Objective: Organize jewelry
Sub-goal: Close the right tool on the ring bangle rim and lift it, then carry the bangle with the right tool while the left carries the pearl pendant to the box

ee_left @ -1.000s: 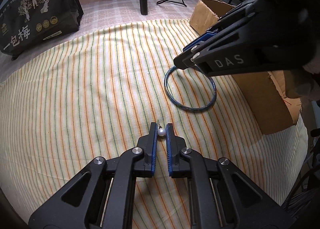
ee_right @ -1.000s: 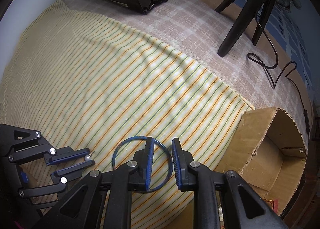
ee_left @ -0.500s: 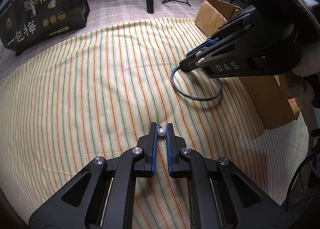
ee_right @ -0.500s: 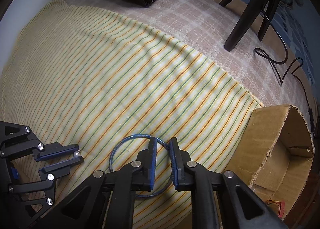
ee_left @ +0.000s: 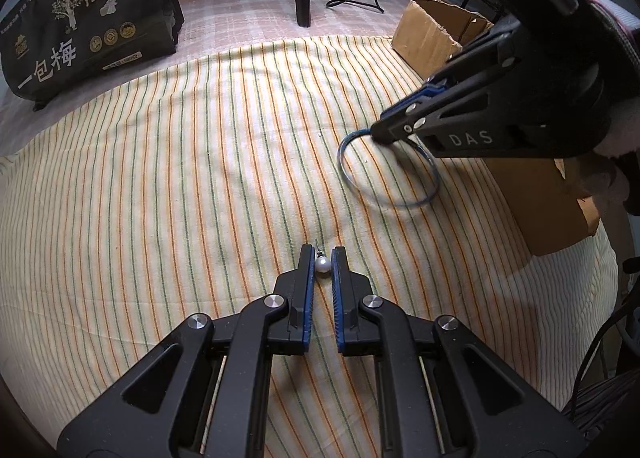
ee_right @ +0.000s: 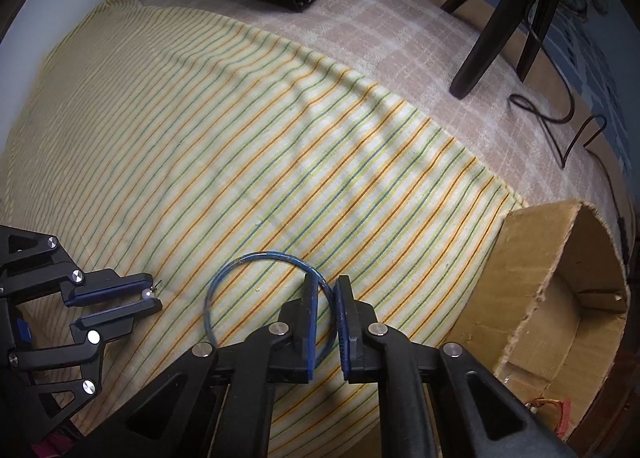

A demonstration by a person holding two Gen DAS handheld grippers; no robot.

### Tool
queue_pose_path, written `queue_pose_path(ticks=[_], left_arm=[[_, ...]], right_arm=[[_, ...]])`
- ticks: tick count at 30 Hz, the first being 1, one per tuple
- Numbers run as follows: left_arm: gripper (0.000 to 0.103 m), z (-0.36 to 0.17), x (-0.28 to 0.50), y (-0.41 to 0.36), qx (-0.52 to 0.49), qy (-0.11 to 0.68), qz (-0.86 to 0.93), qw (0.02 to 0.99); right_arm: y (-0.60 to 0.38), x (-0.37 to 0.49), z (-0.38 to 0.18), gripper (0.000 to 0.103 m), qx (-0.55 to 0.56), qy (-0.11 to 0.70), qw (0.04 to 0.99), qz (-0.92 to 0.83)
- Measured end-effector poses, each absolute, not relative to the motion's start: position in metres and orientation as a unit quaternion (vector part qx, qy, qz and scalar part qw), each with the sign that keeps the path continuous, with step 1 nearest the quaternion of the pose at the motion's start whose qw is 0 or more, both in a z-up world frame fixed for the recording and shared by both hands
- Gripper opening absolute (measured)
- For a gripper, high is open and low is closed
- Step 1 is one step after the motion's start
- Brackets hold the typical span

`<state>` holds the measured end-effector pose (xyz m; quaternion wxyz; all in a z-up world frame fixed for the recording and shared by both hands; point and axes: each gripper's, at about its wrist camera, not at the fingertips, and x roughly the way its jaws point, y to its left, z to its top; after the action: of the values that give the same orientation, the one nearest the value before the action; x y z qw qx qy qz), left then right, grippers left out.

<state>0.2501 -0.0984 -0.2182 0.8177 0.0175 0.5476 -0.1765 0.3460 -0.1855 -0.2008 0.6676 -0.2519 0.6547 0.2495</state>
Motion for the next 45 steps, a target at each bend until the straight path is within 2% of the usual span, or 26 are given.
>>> queue_pose_path(ticks=[1,6,10,13,31,45], left_arm=[[0.007,-0.218,0.25,-0.098,0.017,0.548,-0.176,0.818],[0.006,-0.217,0.251,-0.097,0.017,0.548,-0.175,0.818],[0.006,-0.217,0.252,-0.095,0.015,0.548,-0.173,0.818],[0.006,-0.215,0.252,-0.094,0.013,0.547,-0.171,0.82],[0.006,-0.161,0.232,-0.094,-0.017,0.5,-0.18,0.847],[0.006,-0.112,0.217,-0.137,-0.043,0.449,-0.22,0.865]], right_arm=[[-0.184,0.347,-0.201,0.019,-0.261,0.652,0.669,0.244],[-0.183,0.346,-0.208,0.02,-0.252,0.655,0.669,0.244],[-0.188,0.347,-0.209,0.005,-0.232,0.659,0.671,0.248],[-0.189,0.346,-0.208,0.001,-0.221,0.655,0.679,0.246],[-0.235,0.315,-0.105,0.001,-0.096,0.588,0.769,0.231],[-0.315,0.292,-0.045,0.001,0.006,0.507,0.844,0.175]])
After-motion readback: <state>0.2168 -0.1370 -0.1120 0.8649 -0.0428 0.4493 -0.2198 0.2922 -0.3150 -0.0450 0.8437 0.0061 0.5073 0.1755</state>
